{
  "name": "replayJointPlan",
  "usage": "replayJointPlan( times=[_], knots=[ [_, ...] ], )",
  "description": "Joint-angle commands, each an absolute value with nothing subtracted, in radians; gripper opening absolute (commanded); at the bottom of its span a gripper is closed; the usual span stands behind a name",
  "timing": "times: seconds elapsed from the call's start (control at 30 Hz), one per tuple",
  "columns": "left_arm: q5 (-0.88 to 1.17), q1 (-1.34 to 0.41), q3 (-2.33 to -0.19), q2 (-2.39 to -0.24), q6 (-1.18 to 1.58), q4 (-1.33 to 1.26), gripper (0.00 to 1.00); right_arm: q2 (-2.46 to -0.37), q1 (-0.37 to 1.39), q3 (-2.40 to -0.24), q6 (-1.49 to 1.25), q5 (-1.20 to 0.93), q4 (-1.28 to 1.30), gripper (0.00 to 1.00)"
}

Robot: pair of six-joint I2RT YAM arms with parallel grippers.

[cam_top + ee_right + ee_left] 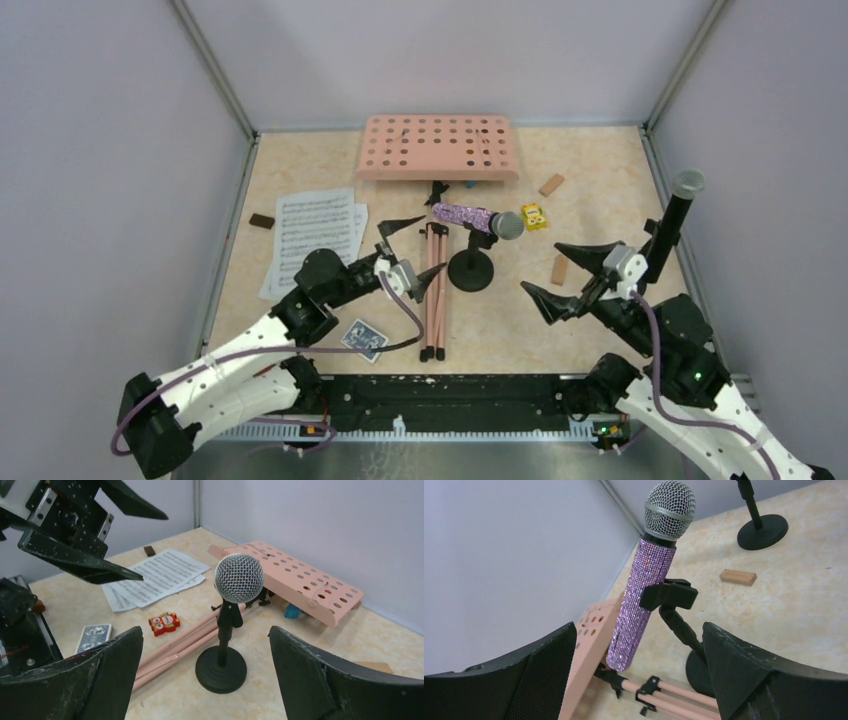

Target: Pack up the instrument practice props

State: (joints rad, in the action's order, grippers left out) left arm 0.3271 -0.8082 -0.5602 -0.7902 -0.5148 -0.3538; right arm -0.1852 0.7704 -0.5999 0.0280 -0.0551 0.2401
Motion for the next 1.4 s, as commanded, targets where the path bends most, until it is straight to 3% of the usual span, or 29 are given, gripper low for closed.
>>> replayJointPlan(
  times=[0.0, 0.6, 0.73, 0.97, 1.2, 1.37],
  knots=[
    [0.406, -0.810, -0.574, -0.902, -0.784, -0.513, 0.98, -0.205, 0.775, -0.527, 0.097, -0.099, 0.132, 0.94],
    [0.224, -0.794, -0.724, -1.343, -0.826, -0.736, 0.95, -0.298, 0.774, -0.331, -0.019, -0.020, -0.190, 0.88],
    [0.179, -0.782, -0.727, -1.375, -0.795, -0.790, 0.88, -0.308, 0.775, -0.291, -0.005, -0.033, -0.264, 0.85],
    [0.219, -0.764, -0.723, -1.406, -0.740, -0.784, 0.67, -0.389, 0.774, -0.186, -0.005, -0.126, -0.497, 0.87],
    [0.263, -0.757, -0.721, -1.433, -0.735, -0.786, 0.62, -0.479, 0.774, -0.149, 0.057, -0.105, -0.646, 0.89],
    [0.290, -0.750, -0.733, -1.457, -0.728, -0.792, 0.64, -0.561, 0.774, -0.149, 0.114, -0.128, -0.699, 0.92]
  ],
)
